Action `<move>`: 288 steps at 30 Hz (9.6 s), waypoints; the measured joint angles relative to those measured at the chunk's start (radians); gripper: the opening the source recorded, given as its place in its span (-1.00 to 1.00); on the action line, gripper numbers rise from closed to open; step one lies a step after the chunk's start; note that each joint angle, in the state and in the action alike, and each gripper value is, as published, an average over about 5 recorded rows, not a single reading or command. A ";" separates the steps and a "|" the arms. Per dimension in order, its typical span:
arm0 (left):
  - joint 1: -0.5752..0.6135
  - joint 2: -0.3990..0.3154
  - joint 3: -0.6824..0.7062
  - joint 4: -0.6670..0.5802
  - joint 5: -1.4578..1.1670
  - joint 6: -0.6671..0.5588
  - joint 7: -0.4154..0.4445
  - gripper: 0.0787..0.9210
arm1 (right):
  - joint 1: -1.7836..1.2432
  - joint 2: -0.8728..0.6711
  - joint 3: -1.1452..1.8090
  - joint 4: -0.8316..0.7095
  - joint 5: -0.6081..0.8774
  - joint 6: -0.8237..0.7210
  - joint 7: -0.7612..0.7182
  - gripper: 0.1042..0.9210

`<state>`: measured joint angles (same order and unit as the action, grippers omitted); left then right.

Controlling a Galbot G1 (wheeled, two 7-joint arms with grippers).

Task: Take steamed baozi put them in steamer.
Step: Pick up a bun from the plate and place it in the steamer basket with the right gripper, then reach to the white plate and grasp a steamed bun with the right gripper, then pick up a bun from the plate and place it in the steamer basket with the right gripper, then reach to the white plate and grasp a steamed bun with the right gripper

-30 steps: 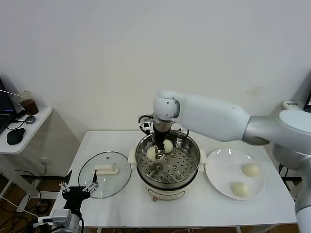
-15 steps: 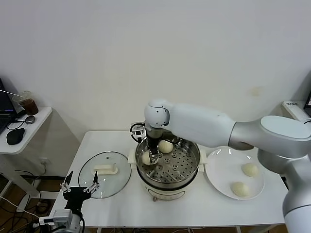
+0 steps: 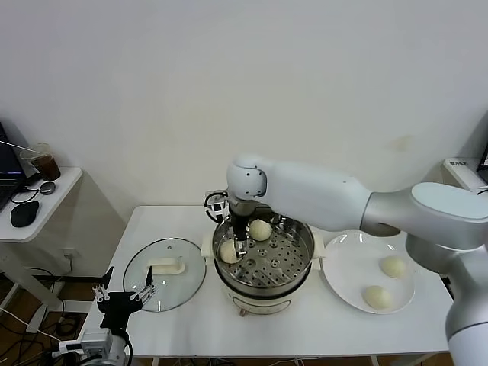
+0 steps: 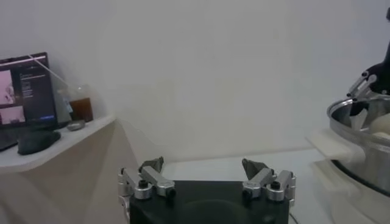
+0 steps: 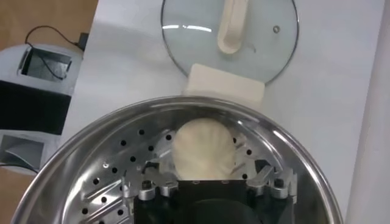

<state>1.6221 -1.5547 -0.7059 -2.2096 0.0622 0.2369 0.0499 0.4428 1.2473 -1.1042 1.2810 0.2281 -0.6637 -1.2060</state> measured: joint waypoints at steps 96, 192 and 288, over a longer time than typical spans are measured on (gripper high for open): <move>0.014 0.008 -0.032 0.103 0.011 0.011 0.009 0.77 | -0.692 -0.659 0.531 0.032 -0.523 0.395 -0.140 -0.12; 0.003 -0.023 -0.024 0.056 0.009 0.002 -0.001 0.77 | 0.034 -0.218 -0.014 0.280 -0.305 1.200 -0.121 0.76; 0.019 0.000 -0.051 0.112 -0.066 0.039 0.018 0.77 | -0.606 -0.464 0.677 -0.446 -0.762 0.739 -0.023 0.76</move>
<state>1.6409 -1.5544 -0.7565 -2.0972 -0.0035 0.2755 0.0676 -0.1636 0.7829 -0.4276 0.8348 -0.5344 0.0758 -1.2286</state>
